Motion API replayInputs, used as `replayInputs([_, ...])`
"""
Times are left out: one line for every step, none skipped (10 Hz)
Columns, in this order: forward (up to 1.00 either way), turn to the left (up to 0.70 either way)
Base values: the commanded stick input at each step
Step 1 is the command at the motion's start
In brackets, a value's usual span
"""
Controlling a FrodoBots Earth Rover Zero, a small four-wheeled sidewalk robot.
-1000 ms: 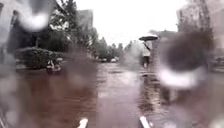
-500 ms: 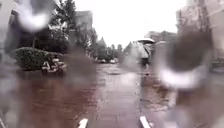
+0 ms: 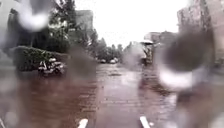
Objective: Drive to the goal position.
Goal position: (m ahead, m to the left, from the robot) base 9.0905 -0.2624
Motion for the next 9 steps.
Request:
replayInputs([0.7,0.0])
replayInputs([0.7,0.0])
replayInputs([0.7,0.0])
replayInputs([0.7,0.0])
replayInputs([0.7,0.0])
replayInputs([0.7,0.0])
replayInputs([0.7,0.0])
replayInputs([0.7,0.0])
replayInputs([0.7,0.0])
